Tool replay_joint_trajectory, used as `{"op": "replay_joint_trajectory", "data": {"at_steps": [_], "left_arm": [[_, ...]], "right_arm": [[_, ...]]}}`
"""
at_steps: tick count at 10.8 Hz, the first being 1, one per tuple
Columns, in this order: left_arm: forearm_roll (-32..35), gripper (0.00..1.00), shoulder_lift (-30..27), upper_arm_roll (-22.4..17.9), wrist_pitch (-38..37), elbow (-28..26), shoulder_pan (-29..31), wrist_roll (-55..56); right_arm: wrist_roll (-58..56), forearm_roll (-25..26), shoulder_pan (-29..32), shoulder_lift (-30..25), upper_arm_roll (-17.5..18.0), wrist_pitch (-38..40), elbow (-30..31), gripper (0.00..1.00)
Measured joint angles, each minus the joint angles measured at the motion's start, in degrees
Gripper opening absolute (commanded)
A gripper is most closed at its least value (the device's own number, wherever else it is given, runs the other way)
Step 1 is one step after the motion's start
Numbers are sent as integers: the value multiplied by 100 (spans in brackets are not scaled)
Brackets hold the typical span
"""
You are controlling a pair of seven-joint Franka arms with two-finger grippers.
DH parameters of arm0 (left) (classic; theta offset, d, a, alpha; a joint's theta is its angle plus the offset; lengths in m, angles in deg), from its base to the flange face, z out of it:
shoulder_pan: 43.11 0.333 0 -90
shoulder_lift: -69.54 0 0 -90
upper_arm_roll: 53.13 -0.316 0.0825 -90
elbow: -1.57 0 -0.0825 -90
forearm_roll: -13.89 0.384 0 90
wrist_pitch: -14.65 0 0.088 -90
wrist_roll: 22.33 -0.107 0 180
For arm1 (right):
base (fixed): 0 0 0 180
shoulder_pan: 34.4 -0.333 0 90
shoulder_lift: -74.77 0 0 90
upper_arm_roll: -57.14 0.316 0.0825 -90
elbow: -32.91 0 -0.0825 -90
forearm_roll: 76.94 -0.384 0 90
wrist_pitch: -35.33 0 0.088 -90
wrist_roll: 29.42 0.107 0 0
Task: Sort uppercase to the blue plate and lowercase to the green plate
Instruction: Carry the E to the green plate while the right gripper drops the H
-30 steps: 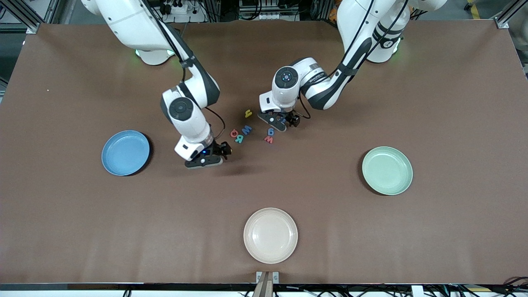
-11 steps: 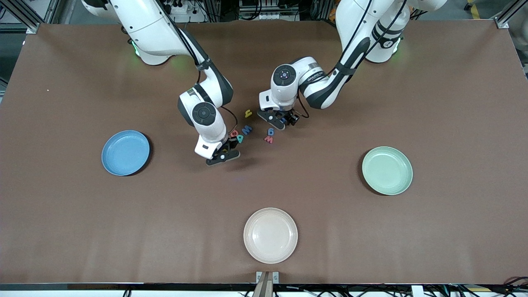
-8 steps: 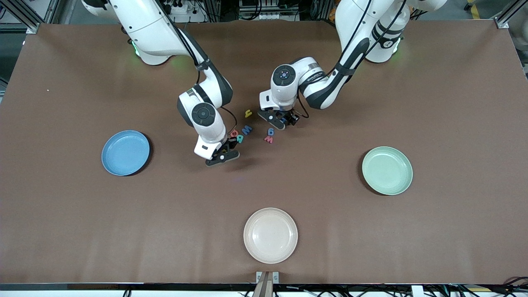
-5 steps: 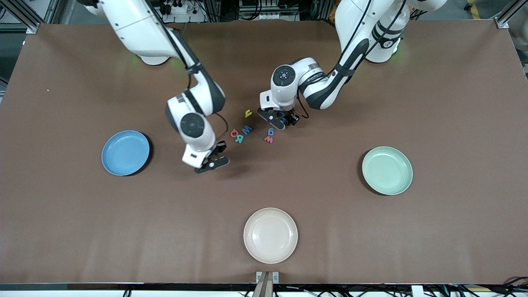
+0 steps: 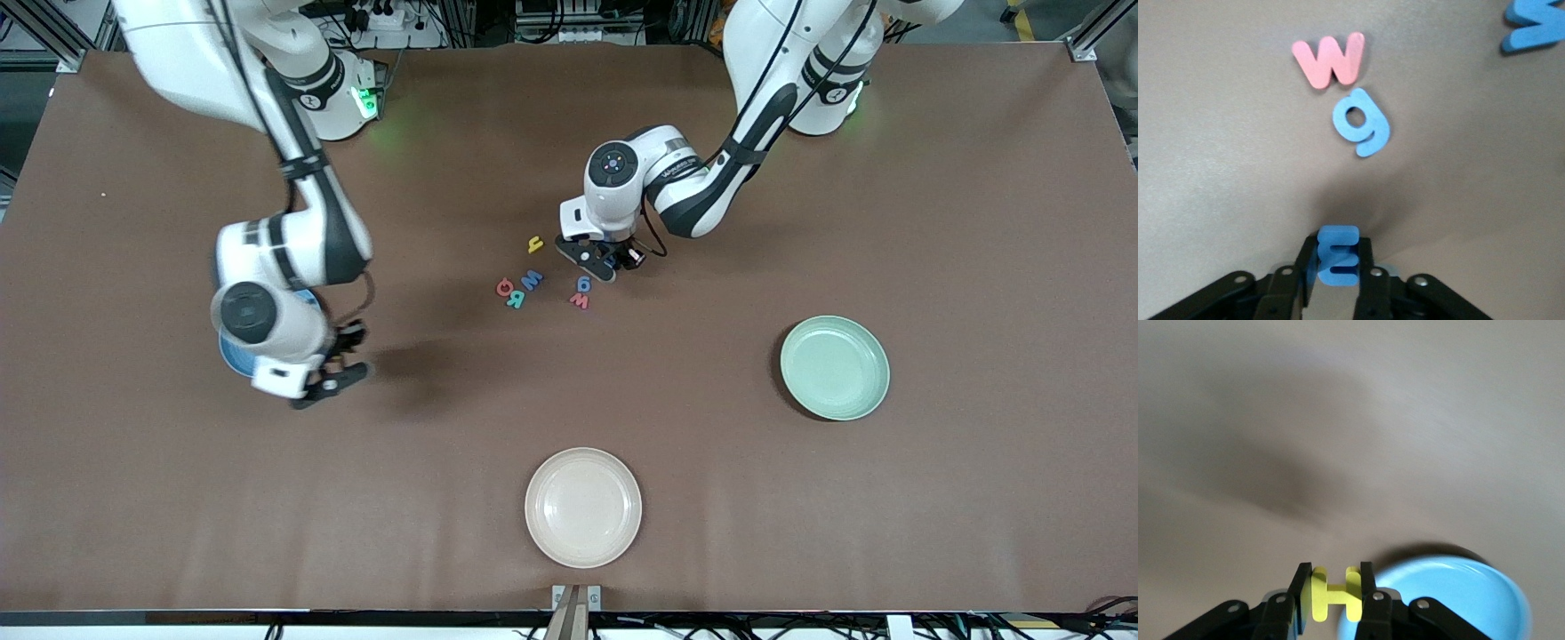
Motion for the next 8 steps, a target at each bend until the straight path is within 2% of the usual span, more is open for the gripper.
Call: {"op": "replay_joint_trajectory", "data": {"at_steps": [2,3,5,8], "left_arm": [[0,0,-48,-37,3,68,173,56],[0,0,-166,-45,-26,119,380,67],[0,0,-609,-54,-473,245,908,66],[5,0,-1154,-81,-1376,487,1873,-1]], "right_arm": [[-569,0,42,3,-442,201,144,12],[-678,-1,56,6,-559,241,268,18],[-725,0,71,25,-638,61,571,76],[-725,-4,49,40,-631,-128,759,79]]}}
